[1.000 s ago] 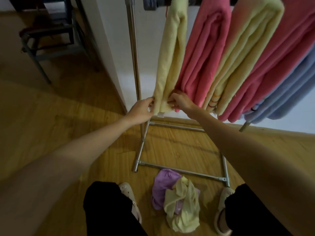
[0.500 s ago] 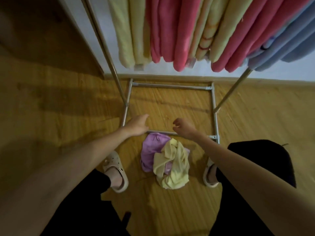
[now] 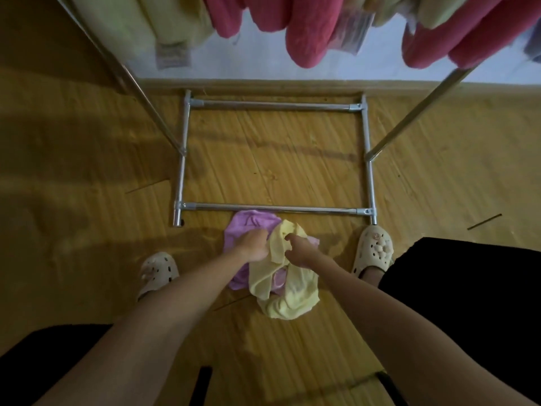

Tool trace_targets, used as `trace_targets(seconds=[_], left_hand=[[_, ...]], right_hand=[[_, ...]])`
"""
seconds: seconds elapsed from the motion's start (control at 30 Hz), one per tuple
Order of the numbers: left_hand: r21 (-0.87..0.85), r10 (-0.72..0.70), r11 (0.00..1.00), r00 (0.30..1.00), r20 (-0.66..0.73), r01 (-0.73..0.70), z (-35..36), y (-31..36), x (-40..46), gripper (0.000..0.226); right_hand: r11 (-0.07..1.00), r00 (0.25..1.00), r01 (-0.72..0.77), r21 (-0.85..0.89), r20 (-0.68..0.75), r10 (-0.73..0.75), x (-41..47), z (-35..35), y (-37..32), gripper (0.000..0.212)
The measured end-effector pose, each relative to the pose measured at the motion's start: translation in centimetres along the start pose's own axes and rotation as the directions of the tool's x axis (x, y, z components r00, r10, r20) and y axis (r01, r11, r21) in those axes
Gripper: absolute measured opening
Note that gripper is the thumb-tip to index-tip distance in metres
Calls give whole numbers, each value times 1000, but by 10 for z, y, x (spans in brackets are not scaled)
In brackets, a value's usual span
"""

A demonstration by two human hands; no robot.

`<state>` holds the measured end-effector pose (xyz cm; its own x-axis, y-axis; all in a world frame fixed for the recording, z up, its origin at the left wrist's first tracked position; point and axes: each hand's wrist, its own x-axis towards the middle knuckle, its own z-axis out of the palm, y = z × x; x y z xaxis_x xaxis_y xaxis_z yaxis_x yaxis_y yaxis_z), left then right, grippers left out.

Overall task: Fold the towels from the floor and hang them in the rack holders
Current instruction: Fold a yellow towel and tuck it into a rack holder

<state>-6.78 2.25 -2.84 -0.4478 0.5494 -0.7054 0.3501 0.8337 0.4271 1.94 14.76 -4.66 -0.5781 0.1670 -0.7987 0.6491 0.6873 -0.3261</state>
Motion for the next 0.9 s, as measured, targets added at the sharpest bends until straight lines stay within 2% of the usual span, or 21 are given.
trace_targets(seconds=[0.13, 0.3, 0.37, 0.53, 0.6, 0.67, 0.83, 0.9], left_hand=[[-72, -41, 996, 998, 50, 45, 24, -5, 26, 20], [-221, -138, 962, 984, 115, 161, 45, -9, 41, 36], [-343, -208, 908, 970, 127, 239, 52, -12, 43, 44], [-580, -383, 697, 903, 194, 420, 67, -17, 48, 58], [-640, -424, 637, 889, 174, 429, 71, -17, 51, 56], [-656, -427, 629, 891, 156, 417, 71, -18, 54, 48], [-585, -321, 747, 942, 99, 316, 61, -22, 52, 24], [-643, -236, 722, 965, 116, 254, 55, -21, 46, 17]], right_hand=[[999, 999, -5, 38, 47, 3, 25, 5, 2, 59], [997, 997, -38, 74, 65, 34, 40, 12, 8, 61], [996, 996, -53, 66, 71, 48, 44, 13, 11, 64], [1000, 995, -28, -14, 95, 29, 49, 10, 18, 69], [999, 996, 8, -47, 94, -4, 51, 7, 18, 68], [995, 994, 50, -81, 96, -43, 52, 5, 17, 67], [971, 988, 134, -196, 108, -114, 52, 2, 18, 69], [959, 981, 176, -220, 118, -153, 50, 1, 19, 68]])
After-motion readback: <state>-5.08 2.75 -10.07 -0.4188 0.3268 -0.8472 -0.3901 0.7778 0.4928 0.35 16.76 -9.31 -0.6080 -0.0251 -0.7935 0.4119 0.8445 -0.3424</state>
